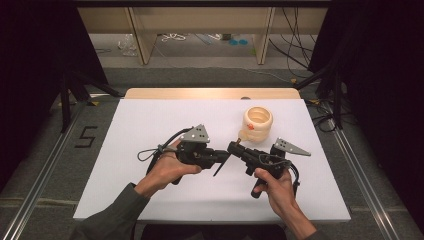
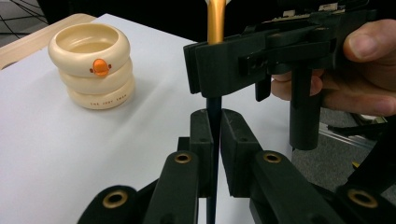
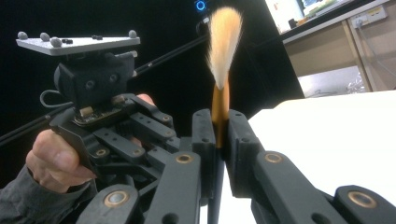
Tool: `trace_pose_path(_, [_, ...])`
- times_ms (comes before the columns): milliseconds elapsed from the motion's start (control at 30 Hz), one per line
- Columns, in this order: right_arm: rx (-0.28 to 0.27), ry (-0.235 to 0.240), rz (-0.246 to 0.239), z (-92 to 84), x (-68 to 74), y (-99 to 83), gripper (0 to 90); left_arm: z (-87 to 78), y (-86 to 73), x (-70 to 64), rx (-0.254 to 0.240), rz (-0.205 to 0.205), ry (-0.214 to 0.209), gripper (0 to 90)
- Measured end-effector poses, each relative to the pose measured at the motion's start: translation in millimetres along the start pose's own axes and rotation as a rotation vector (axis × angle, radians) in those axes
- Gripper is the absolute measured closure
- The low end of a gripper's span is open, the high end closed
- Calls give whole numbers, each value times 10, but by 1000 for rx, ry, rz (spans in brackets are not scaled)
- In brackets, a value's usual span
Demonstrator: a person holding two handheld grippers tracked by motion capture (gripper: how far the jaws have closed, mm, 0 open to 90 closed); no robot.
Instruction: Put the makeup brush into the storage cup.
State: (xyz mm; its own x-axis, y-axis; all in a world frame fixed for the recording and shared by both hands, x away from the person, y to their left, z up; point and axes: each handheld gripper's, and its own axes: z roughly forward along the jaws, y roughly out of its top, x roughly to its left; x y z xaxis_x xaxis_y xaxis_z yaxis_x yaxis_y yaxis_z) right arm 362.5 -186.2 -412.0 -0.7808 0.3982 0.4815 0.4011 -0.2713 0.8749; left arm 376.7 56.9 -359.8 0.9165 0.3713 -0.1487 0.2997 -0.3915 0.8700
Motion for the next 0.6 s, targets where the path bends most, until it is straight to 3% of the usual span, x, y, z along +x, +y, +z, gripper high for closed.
trace_pose_path(133, [13, -12, -19, 2, -3, -3, 838, -29, 1, -8, 7, 25, 5, 746])
trace_pose_path(267, [24, -20, -40, -4, 16, 16, 838, -54, -46, -25, 16, 17, 21, 655])
trace_pose_path(367, [25, -25, -67, -6, 21, 37, 838, -71, -90, -16, 18, 31, 8, 609])
trace_pose_path(600, [55, -47, -122, -13, 34, 68, 838, -138, -189, -17, -8, 36, 20, 475])
